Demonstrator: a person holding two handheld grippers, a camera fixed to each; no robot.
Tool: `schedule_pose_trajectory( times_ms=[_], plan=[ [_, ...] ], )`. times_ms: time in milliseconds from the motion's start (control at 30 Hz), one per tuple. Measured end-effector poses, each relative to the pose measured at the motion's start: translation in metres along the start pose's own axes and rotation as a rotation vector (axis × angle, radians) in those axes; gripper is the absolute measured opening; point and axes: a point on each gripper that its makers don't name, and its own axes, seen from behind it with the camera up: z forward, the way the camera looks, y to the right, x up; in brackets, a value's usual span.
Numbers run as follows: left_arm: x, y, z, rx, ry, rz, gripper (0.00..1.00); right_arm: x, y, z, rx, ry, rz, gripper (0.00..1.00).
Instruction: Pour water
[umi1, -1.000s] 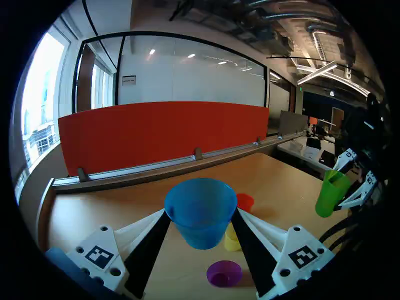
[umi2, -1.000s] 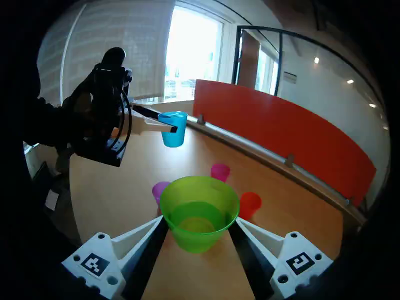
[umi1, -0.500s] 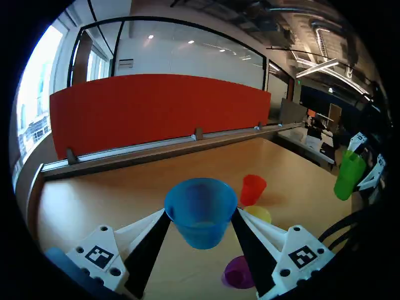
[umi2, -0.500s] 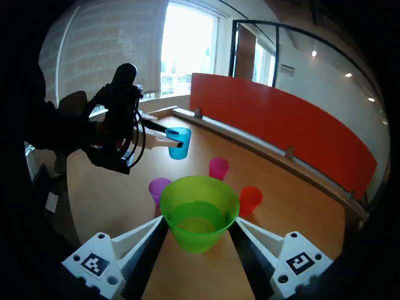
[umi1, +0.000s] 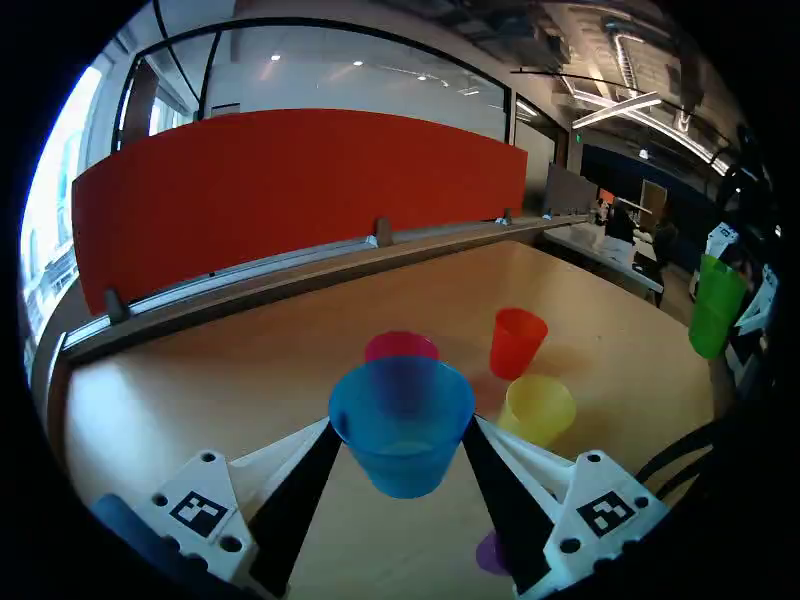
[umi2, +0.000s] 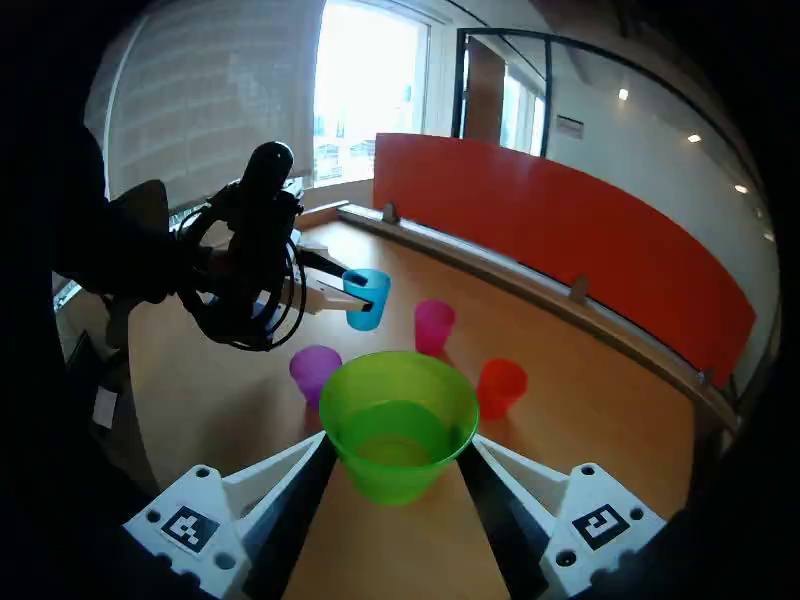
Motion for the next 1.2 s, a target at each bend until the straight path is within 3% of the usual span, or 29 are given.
schedule_pose_trajectory(
  times_ms=[200,400,800,1200],
  plan=[
    [-0.011,0.005,0.012,-0.063,-0.015,0.004,0.85,-0.003,0.001,0.003,0.000,-0.011,0.007,0.85],
    [-0.022,0.003,0.023,-0.085,-0.043,0.007,0.85,-0.004,0.001,0.006,0.002,-0.022,0.008,0.85],
    [-0.043,0.005,0.038,-0.100,-0.106,0.036,0.85,-0.003,0.001,0.012,0.004,-0.030,0.010,0.86],
    [-0.048,0.006,0.044,-0.093,-0.113,0.048,0.85,-0.005,0.004,0.012,0.002,-0.031,0.007,0.86]
  ],
)
